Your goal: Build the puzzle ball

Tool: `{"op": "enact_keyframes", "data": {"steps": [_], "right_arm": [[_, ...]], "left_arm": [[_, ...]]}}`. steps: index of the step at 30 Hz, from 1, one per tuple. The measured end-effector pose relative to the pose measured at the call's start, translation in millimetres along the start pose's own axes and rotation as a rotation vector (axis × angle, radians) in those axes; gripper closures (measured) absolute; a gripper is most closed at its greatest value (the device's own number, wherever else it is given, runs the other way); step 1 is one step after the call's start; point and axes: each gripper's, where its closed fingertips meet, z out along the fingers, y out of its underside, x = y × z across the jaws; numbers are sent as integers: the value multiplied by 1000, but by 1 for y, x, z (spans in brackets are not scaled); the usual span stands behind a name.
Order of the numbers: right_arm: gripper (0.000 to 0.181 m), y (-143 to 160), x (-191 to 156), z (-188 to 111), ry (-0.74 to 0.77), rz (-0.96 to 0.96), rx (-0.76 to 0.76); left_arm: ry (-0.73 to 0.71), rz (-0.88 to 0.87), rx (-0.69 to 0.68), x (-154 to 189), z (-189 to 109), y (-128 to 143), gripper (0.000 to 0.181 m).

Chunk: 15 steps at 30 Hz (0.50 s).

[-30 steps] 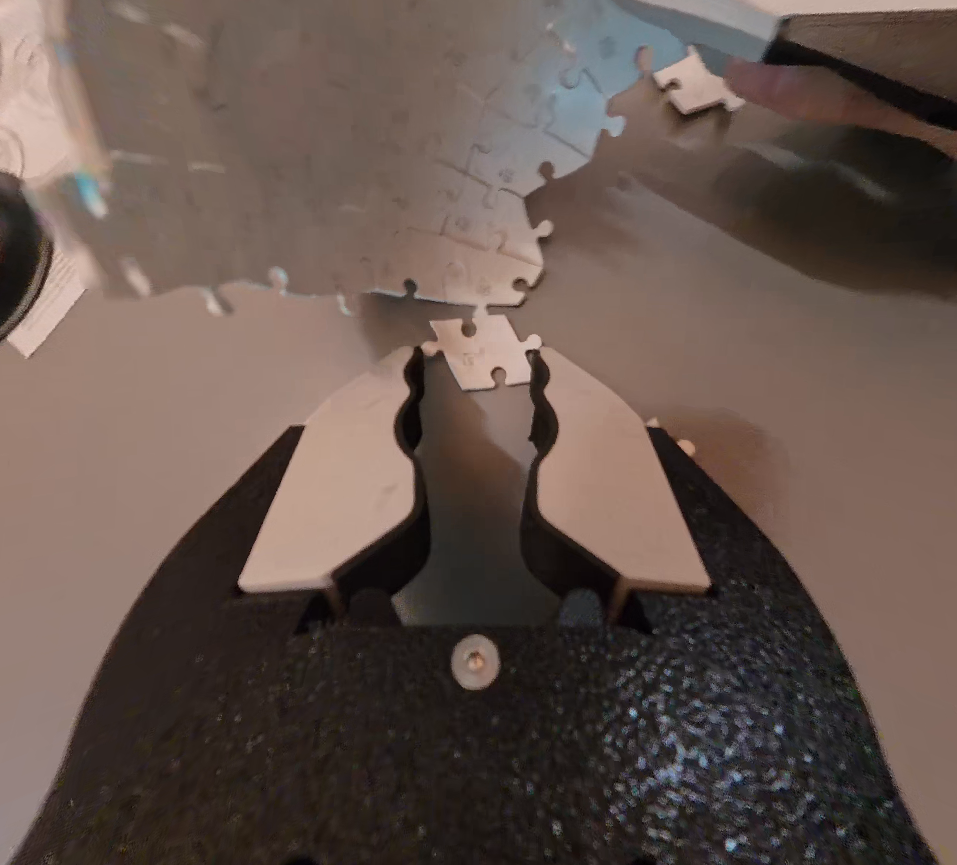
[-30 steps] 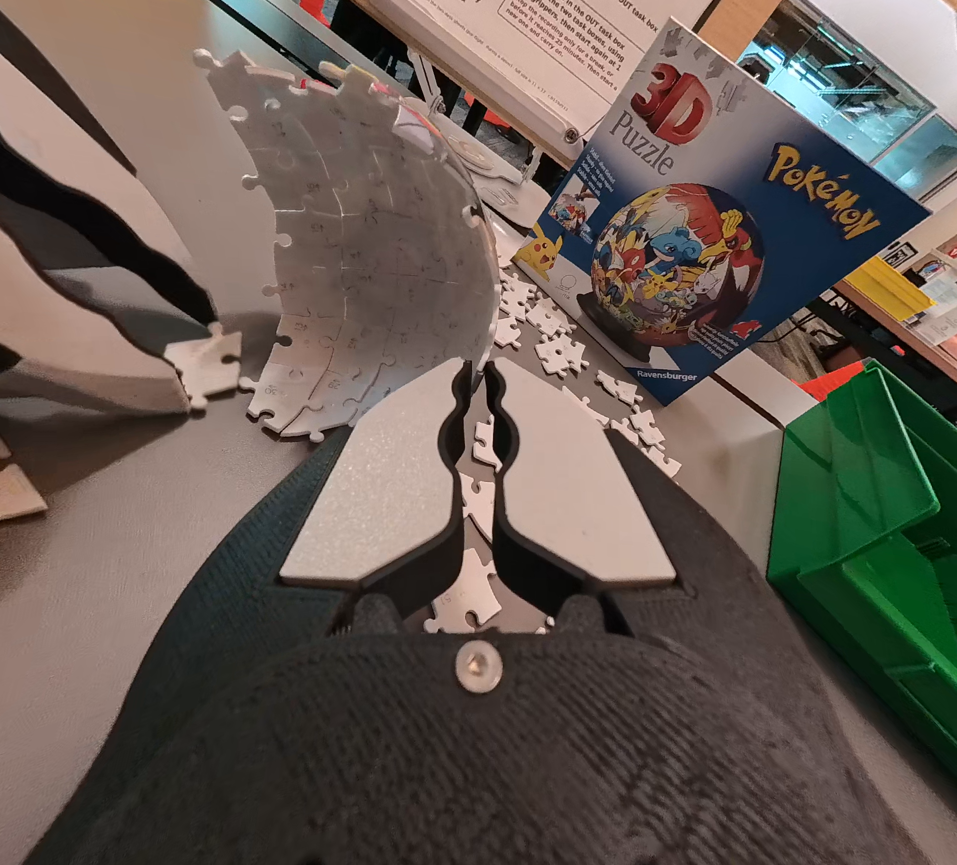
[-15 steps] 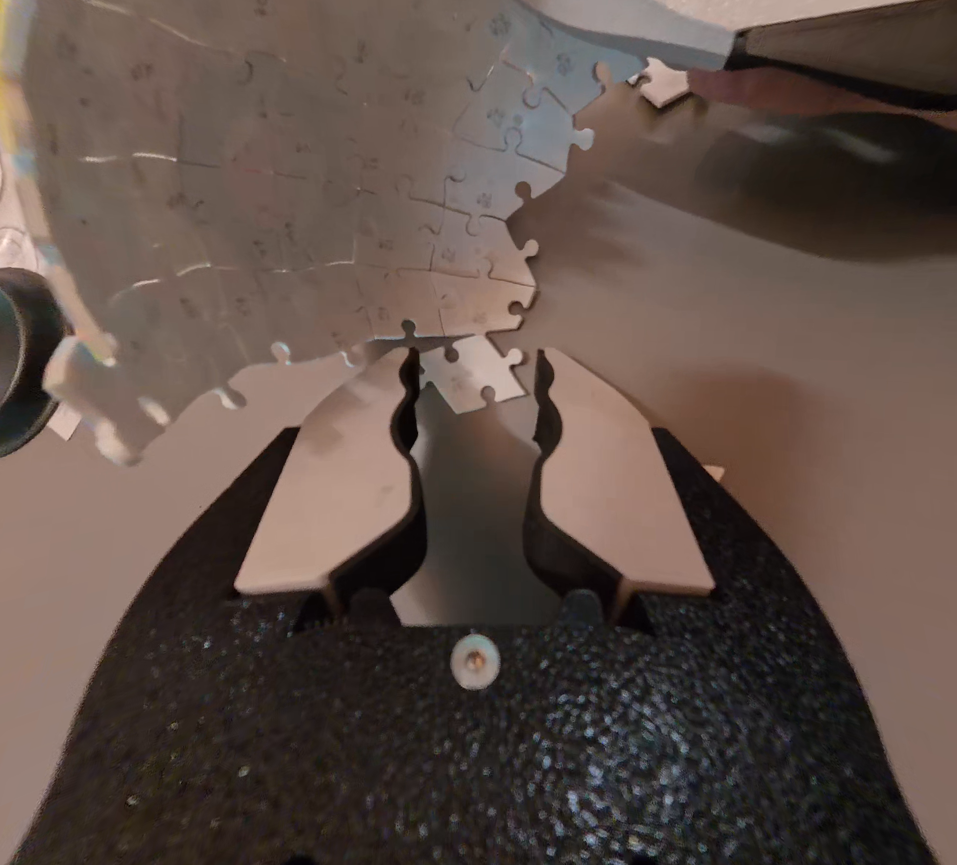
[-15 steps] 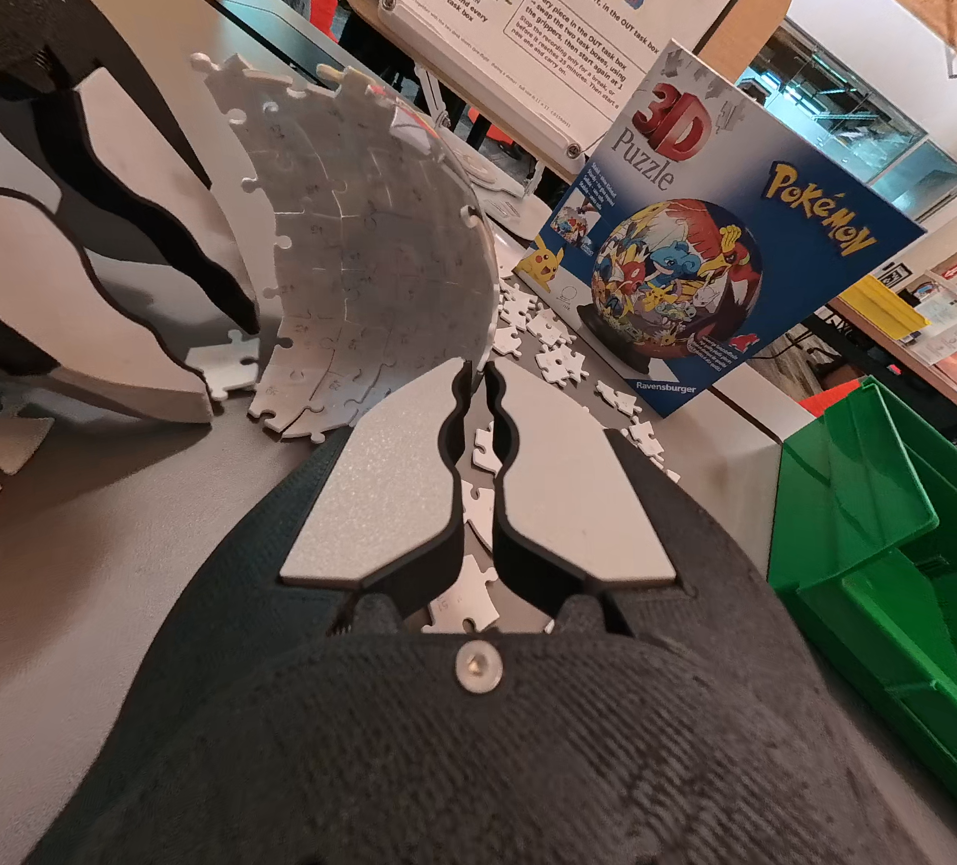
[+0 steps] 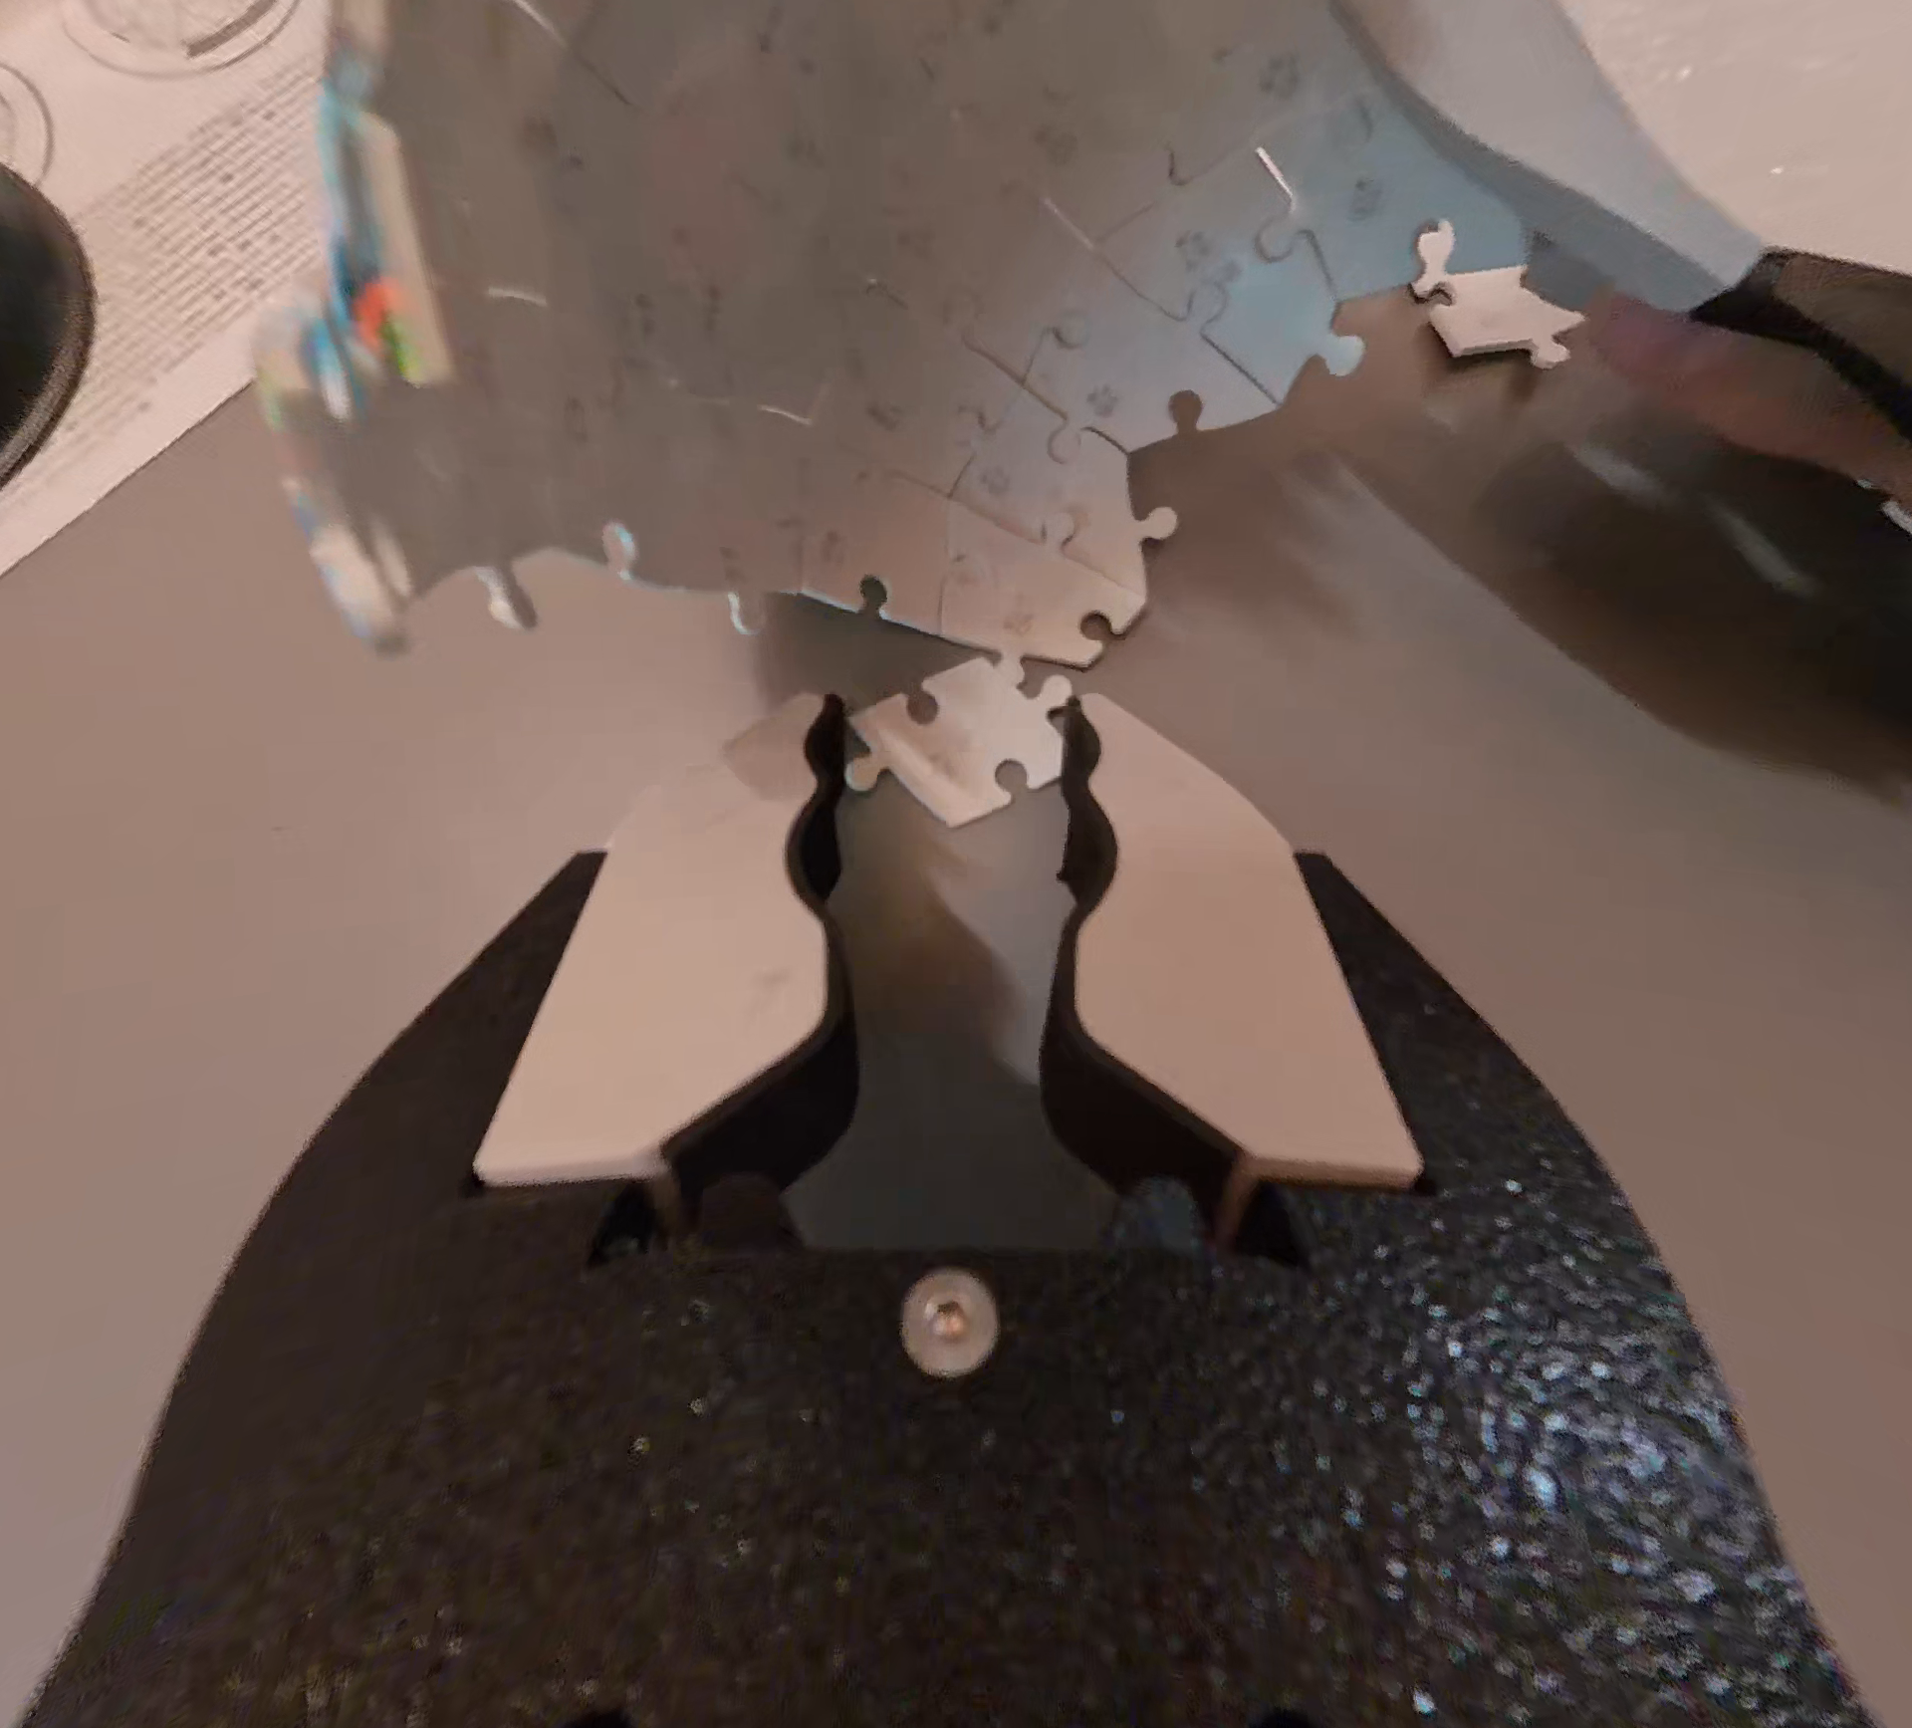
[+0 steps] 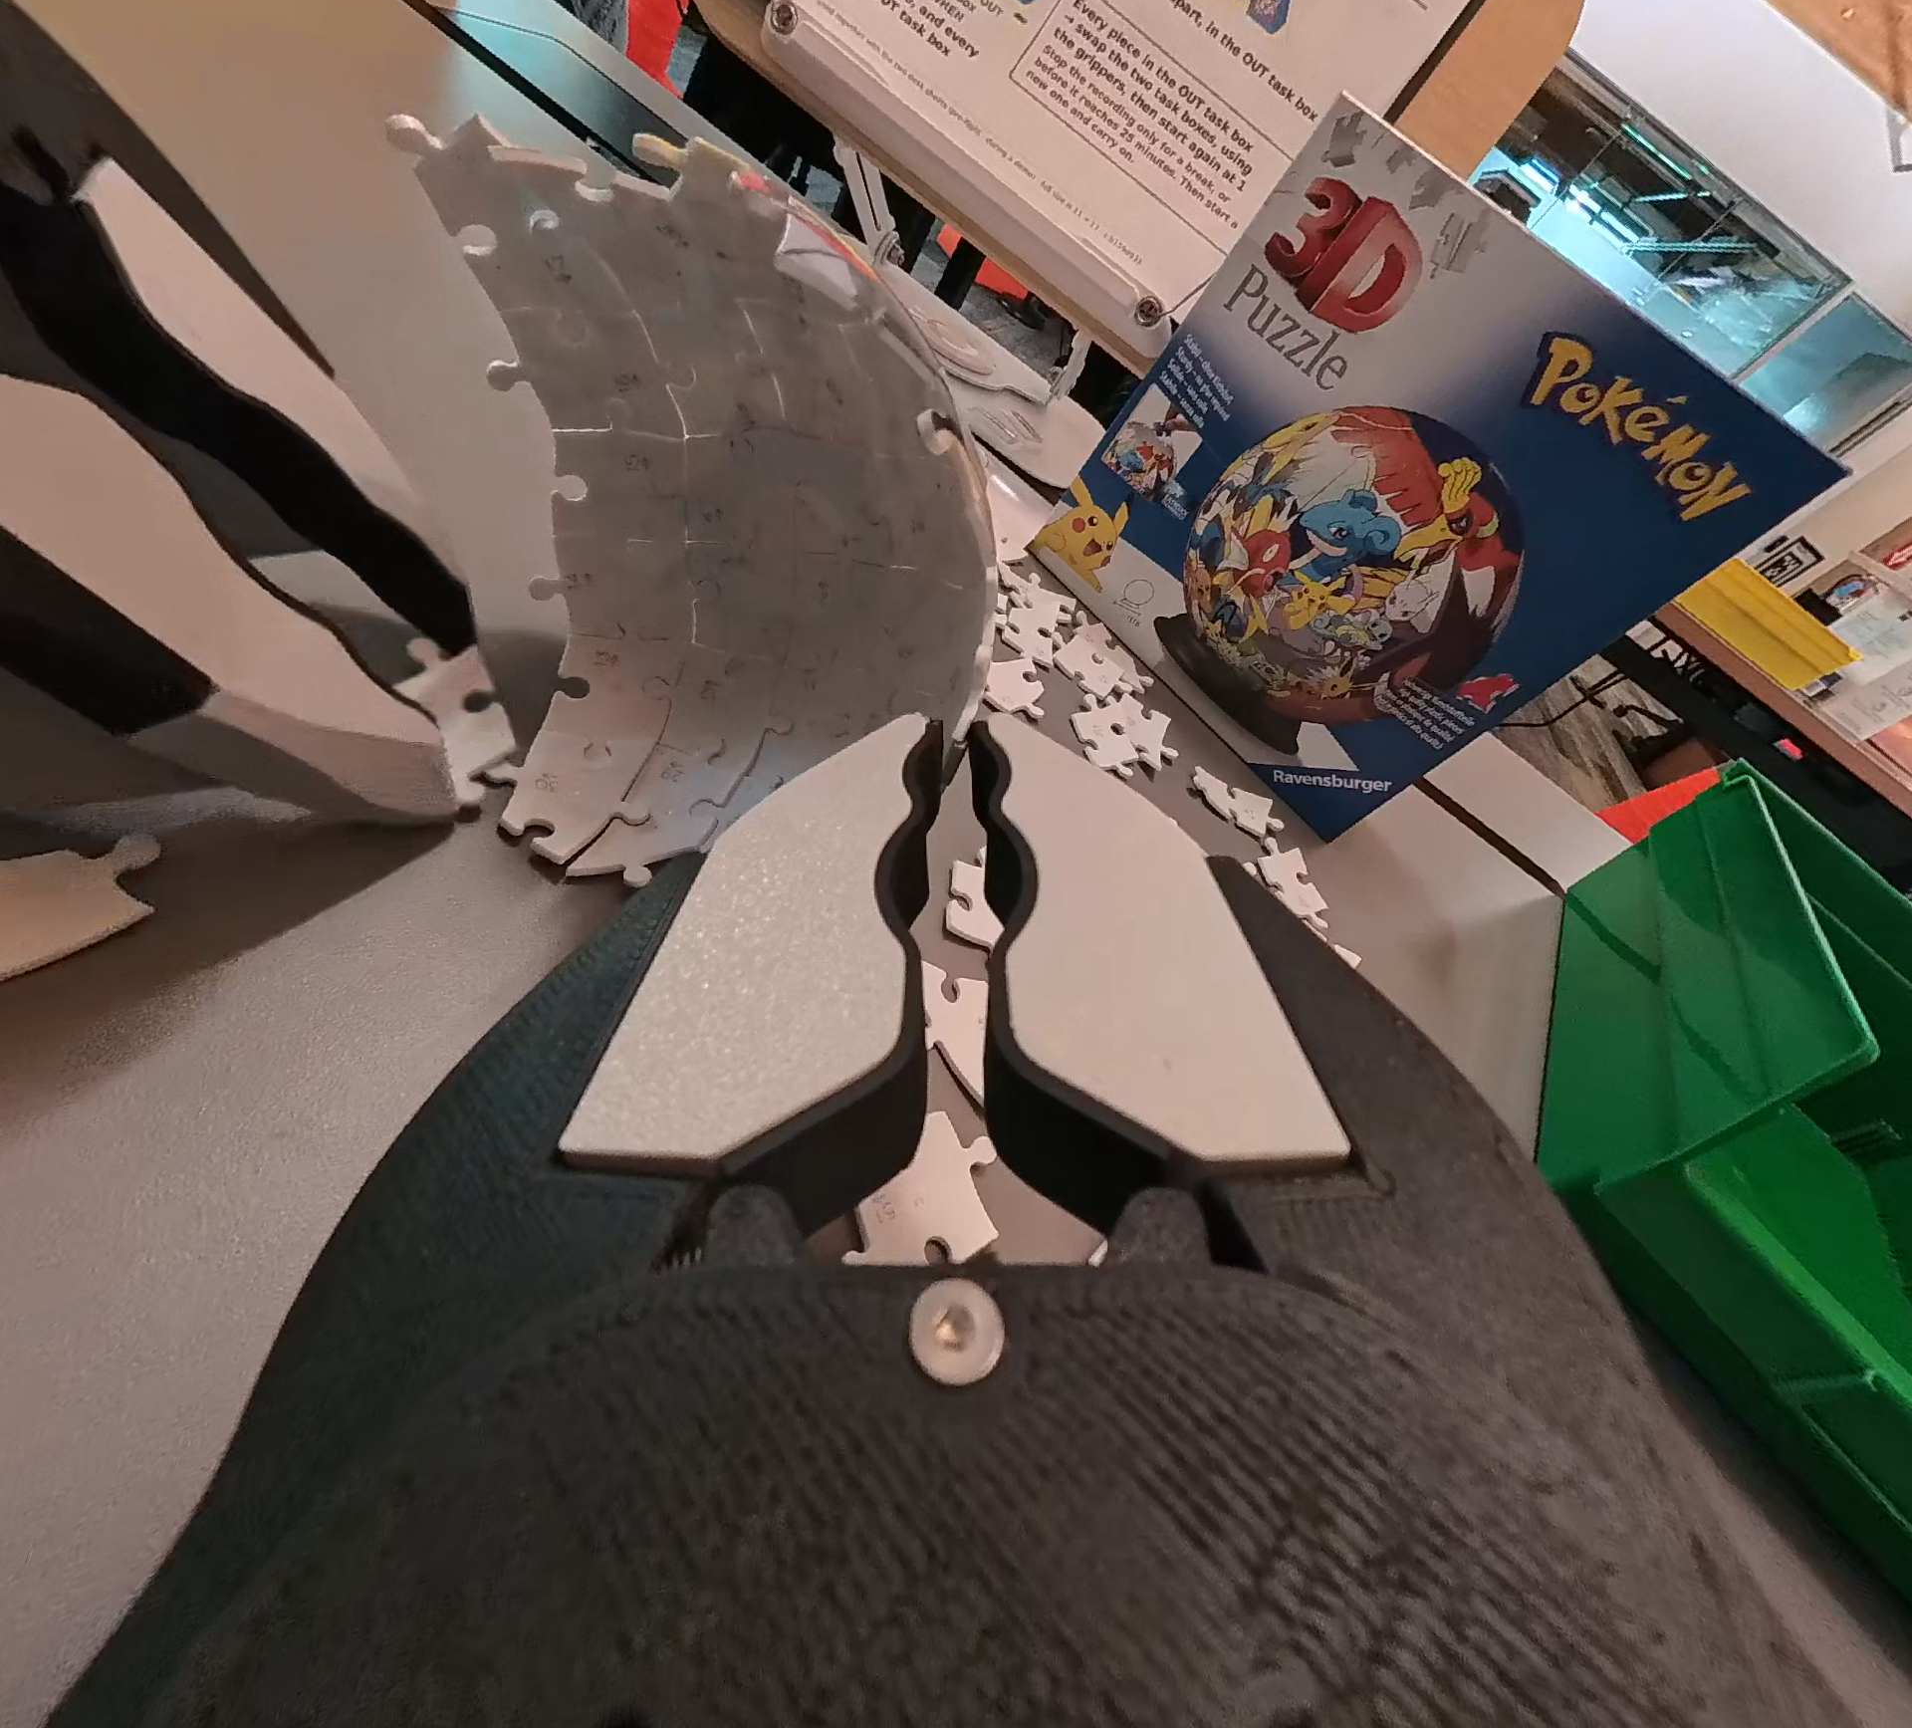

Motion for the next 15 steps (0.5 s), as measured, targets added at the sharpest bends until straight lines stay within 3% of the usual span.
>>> {"op": "enact_keyframes", "data": {"steps": [15], "right_arm": [[176, -1, 0, -1, 1, -4, 5]], "left_arm": [[66, 277, 79, 10, -5, -8, 139]]}}
